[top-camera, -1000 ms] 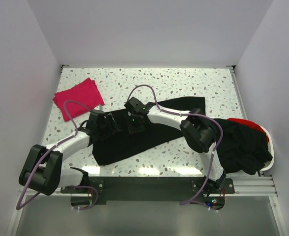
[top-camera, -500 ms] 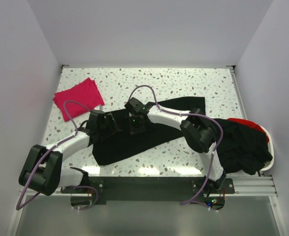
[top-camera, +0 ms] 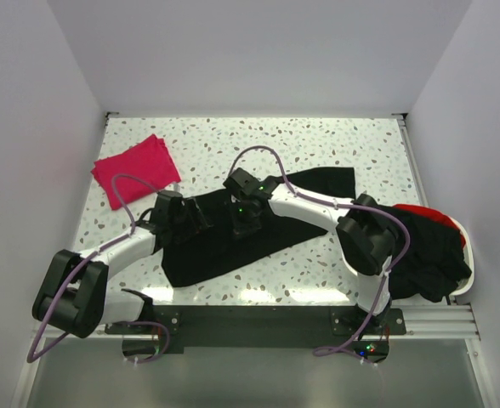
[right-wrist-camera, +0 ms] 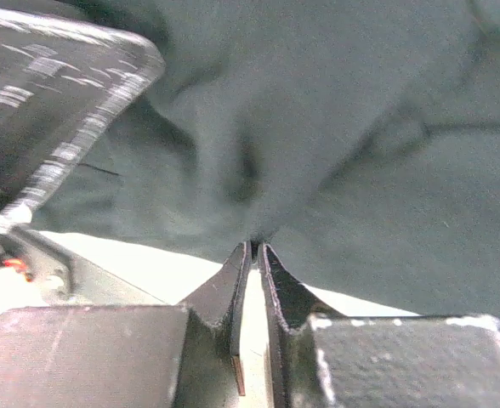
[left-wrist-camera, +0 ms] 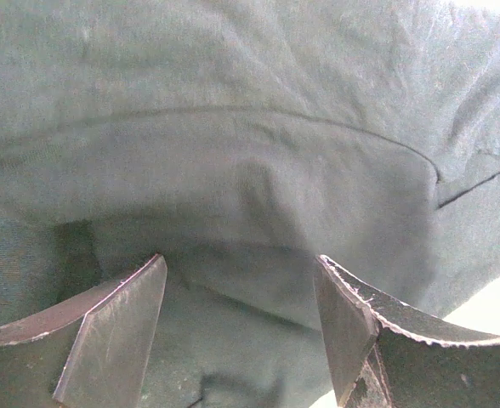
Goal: Fold and stack the t-shirts
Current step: Fold the tshirt
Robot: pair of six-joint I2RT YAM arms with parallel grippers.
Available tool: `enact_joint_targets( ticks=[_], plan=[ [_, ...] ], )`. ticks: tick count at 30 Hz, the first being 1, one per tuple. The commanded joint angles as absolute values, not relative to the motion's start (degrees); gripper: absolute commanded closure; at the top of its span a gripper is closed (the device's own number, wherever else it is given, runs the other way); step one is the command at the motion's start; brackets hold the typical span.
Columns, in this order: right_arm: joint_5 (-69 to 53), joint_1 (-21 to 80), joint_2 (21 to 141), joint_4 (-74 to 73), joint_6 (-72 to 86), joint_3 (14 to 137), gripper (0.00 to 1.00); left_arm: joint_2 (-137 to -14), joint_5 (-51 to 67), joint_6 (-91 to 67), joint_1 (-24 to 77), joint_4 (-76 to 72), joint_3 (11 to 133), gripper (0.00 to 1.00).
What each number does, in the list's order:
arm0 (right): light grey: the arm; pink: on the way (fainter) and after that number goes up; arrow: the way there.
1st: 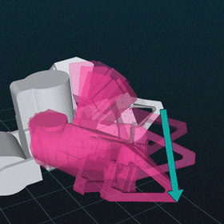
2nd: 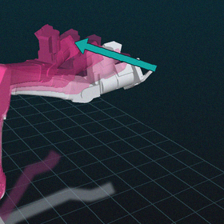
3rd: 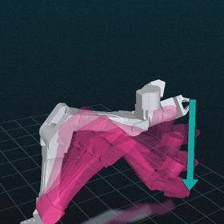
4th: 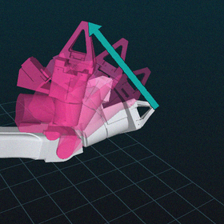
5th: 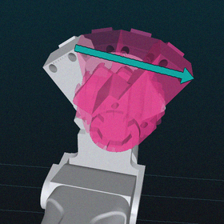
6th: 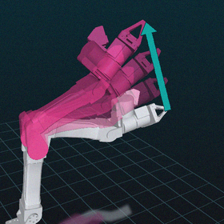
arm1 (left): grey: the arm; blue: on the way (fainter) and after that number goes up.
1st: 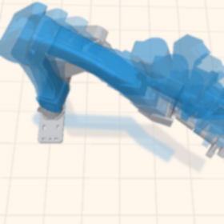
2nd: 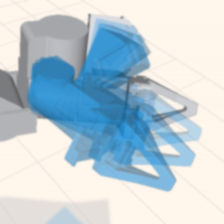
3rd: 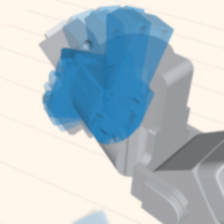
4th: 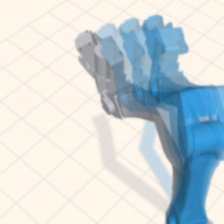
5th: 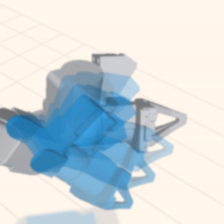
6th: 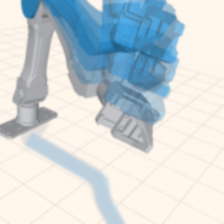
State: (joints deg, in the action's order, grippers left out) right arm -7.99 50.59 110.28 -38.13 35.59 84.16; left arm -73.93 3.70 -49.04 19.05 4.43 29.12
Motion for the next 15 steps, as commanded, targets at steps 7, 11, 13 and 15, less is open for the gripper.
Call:
enact_joint_targets(
  ticks=[7,11,13,15],
  plan=[
    [-1.9,50.4,107.8,-47.2,34.4,83.9,0.78,-74.5,-1.5,-48.7,18.7,11.1,27.9,0.24],
    [-2.7,50.4,108.0,-46.3,34.2,83.5,0.76,-73.3,-2.0,-48.8,18.7,11.9,28.2,0.24],
    [-3.0,50.4,108.8,-46.1,34.2,83.7,0.76,-72.9,-2.7,-48.8,18.7,13.2,28.8,0.24],
    [-3.9,50.4,109.1,-46.1,34.0,83.6,0.75,-72.4,-3.1,-48.3,18.7,13.8,29.4,0.24]
  ],
)
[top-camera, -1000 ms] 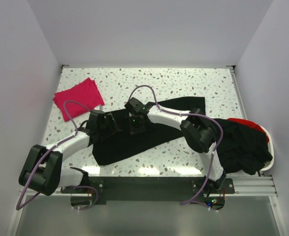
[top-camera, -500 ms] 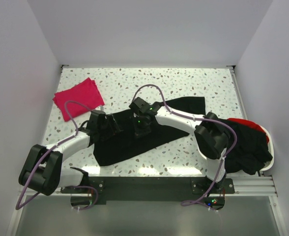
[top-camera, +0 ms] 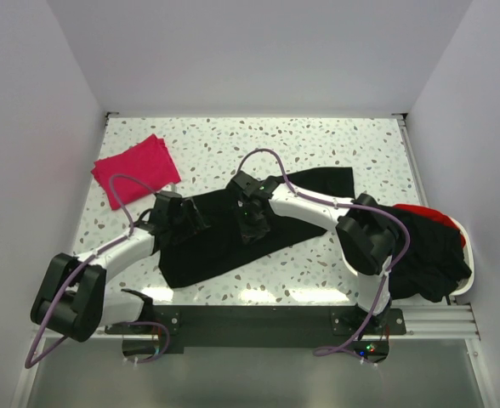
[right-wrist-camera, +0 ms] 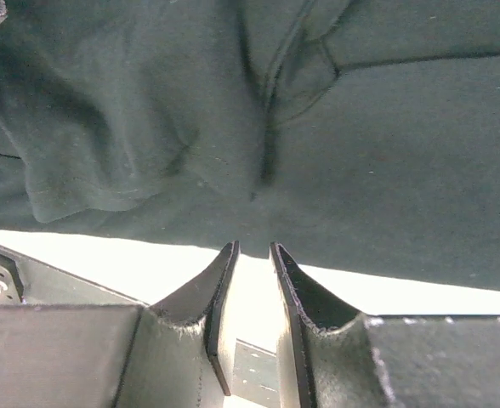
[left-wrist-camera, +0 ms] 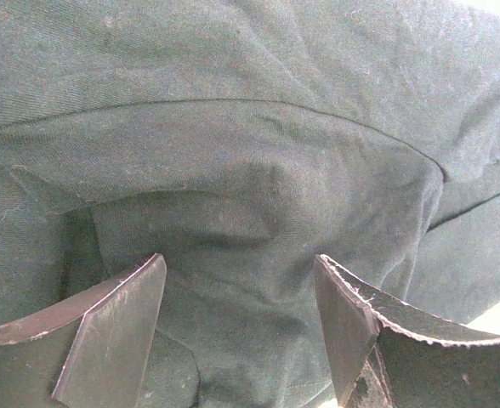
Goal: Fold and stack the t-shirts
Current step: Fold the tshirt
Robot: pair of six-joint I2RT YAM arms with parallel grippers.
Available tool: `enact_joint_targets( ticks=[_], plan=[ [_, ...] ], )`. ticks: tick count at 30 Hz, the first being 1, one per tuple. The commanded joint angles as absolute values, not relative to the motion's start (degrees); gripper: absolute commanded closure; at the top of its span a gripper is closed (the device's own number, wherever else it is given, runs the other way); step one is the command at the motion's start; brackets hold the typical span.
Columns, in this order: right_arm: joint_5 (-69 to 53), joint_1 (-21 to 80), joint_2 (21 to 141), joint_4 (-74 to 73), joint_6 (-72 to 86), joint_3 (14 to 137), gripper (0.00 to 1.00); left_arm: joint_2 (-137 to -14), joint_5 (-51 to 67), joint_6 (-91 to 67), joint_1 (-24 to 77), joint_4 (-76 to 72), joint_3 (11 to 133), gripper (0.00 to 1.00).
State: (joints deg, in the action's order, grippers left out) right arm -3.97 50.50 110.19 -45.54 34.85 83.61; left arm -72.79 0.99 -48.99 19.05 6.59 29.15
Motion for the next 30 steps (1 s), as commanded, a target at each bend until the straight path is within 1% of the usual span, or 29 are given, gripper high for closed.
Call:
enact_joint_targets(
  ticks=[1,6,9,12,19,22,25,28,29,30],
  plan=[
    [-4.3,50.3,109.1,-45.3,34.0,83.5,0.75,-71.6,-3.1,-48.3,18.7,13.8,29.4,0.24],
    [-7.8,50.0,110.0,-42.5,34.6,82.5,0.66,-70.0,-2.8,-48.3,18.7,13.8,29.4,0.23],
    [-10.5,49.8,110.7,-40.2,35.1,82.1,0.63,-70.0,-2.6,-48.3,18.7,13.9,29.3,0.23],
    [-12.4,49.7,111.5,-38.8,35.5,82.4,0.62,-69.9,-2.6,-48.3,18.7,14.1,29.2,0.23],
    [-12.4,49.7,114.2,-38.3,35.2,82.5,0.62,-69.2,-2.8,-48.3,18.7,14.4,29.0,0.23],
    [-12.1,49.7,114.8,-38.2,35.0,82.4,0.64,-69.1,-2.9,-48.3,18.7,14.5,29.0,0.23],
    [-12.0,49.4,115.4,-37.5,34.5,82.4,0.68,-69.0,-2.9,-48.2,18.7,14.6,29.0,0.23],
    [-11.8,49.0,116.2,-38.1,33.7,82.7,0.80,-69.1,-3.3,-48.3,18.8,15.3,29.0,0.23],
    [-11.7,49.0,116.2,-38.3,33.5,82.6,0.82,-69.2,-3.6,-48.3,18.7,15.6,29.1,0.23],
    [-11.6,48.9,116.0,-38.1,33.4,82.3,0.88,-69.1,-4.2,-48.3,18.7,15.8,29.1,0.23]
  ],
)
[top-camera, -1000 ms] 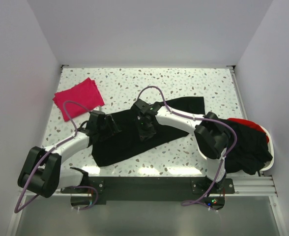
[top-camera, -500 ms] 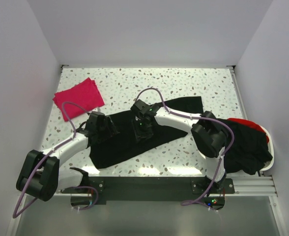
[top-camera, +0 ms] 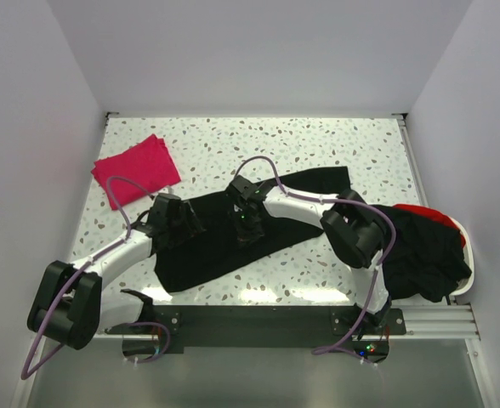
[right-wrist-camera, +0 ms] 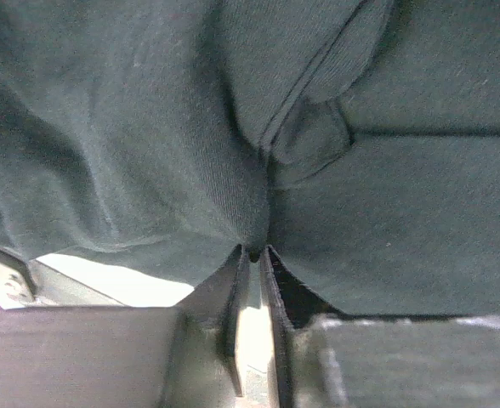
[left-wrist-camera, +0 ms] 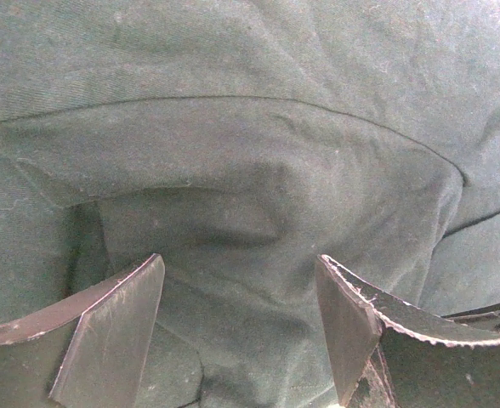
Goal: Fold and stack the t-shirts
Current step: Fold the tshirt
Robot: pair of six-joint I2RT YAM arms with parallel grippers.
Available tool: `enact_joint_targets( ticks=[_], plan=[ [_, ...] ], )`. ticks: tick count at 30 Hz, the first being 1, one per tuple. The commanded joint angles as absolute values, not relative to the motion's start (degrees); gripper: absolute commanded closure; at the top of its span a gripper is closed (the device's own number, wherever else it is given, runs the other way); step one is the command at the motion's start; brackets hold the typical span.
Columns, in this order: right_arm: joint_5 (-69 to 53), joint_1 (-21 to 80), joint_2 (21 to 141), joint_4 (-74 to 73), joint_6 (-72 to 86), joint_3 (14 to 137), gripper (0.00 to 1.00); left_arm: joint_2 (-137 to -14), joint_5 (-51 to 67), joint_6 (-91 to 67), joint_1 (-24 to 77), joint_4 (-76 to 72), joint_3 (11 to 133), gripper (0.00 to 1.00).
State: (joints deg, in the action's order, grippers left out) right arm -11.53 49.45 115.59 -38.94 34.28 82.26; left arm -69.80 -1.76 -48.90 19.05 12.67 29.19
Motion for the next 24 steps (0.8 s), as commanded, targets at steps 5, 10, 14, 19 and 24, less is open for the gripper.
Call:
enact_joint_targets(
  ticks=[5,10,14,19,24],
  plan=[
    [-11.5,48.6,114.5,-38.5,33.1,81.2,1.00,-68.9,-5.3,-48.3,18.7,17.0,28.9,0.23],
    [-13.1,48.7,112.8,-39.1,33.1,80.2,1.00,-68.8,-5.3,-48.3,18.7,16.8,29.1,0.23],
    [-14.9,48.8,112.0,-40.0,33.2,80.1,1.00,-68.9,-5.4,-48.2,18.7,16.9,29.4,0.22],
    [-15.6,48.7,110.9,-41.6,33.6,78.4,1.00,-69.1,-5.8,-48.2,18.7,17.4,29.6,0.22],
    [-14.9,48.7,110.6,-42.1,33.4,78.1,1.00,-69.1,-6.8,-47.4,18.7,18.5,30.8,0.22]
  ],
)
